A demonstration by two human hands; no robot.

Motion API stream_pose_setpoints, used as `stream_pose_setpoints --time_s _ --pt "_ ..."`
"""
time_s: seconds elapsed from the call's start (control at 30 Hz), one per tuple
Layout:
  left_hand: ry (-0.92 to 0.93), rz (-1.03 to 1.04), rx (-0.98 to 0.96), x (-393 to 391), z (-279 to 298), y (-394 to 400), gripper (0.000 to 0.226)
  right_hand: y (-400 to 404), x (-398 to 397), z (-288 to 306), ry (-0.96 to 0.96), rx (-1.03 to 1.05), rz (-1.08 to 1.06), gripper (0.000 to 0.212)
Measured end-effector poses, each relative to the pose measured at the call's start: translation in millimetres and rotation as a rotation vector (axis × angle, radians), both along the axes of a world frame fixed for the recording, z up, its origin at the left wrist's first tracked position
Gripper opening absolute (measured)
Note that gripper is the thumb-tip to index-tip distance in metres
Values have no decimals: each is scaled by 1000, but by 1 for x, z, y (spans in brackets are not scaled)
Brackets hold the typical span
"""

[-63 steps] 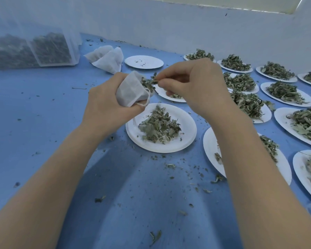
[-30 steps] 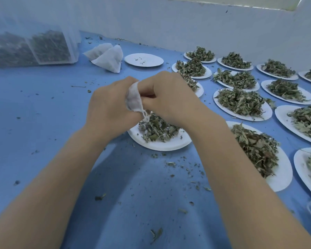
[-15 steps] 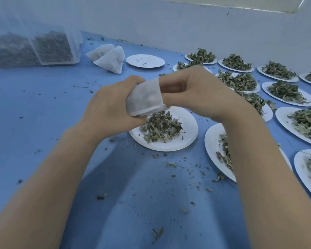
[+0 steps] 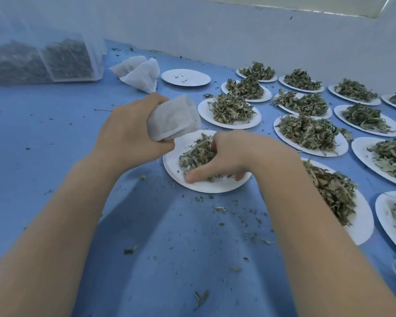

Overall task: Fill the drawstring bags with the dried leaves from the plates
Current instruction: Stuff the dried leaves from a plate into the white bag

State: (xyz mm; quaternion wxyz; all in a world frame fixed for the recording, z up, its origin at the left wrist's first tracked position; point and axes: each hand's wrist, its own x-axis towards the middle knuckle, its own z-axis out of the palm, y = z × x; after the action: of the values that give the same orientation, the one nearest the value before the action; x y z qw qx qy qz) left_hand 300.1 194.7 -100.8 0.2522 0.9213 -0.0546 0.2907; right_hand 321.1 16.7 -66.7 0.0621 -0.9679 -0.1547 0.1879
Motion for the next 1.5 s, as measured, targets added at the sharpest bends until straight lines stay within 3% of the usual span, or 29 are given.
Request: stream_pose_setpoints --time_s 0.17,0.5,0.73,0.87,1.07,1.3,1.5 --pt "20 2 -18 0 -1 0 48 2 4 -5 -86 62 21 26" --pt "84 18 10 3 -3 3 47 -22 7 9 -147 326 -29 6" --pt "119 -2 140 5 -5 -1 47 -34 4 25 -329 574 -3 9" --pt "98 -64 114 4 -5 -7 48 -24 -1 27 -346 742 55 11" --pt "53 -145 -103 2 -4 -11 44 -8 -5 23 -401 716 180 23" --pt "68 -150 -104 3 -4 -9 43 -16 -10 32 -146 669 285 36" --pt "72 -148 -145 3 -3 -9 44 -8 -4 29 -381 719 159 25"
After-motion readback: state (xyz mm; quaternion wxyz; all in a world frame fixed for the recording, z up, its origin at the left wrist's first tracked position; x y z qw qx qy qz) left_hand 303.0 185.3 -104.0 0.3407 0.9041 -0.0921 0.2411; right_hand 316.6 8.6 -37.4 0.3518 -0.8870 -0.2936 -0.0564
